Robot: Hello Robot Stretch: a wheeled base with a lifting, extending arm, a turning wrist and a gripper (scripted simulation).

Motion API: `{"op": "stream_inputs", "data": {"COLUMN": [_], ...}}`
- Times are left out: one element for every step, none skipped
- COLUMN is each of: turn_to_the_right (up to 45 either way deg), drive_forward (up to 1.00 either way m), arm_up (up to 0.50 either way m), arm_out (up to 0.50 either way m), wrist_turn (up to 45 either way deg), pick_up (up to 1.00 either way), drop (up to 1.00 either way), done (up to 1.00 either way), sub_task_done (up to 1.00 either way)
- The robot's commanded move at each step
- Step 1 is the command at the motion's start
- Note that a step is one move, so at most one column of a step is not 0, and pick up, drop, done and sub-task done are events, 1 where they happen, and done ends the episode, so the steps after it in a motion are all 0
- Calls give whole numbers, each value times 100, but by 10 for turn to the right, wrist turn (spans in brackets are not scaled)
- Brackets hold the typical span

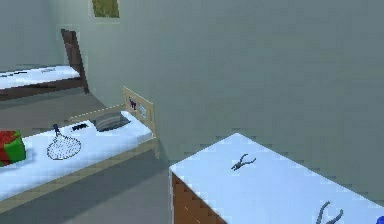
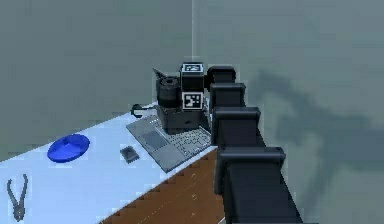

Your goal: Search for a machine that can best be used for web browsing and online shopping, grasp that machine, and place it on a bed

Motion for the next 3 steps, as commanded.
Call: {"op": "stream_inputs", "data": {"turn_to_the_right": [0, 0, 0], "drive_forward": [0, 0, 0], "arm_up": [-28, 0, 10], "arm_out": [0, 0, 0], "wrist_turn": [0, 0, 0], "pick_up": [0, 100, 0], "drop": [0, 0, 0], "done": [0, 0, 0], "sub_task_done": [0, 0, 0]}}
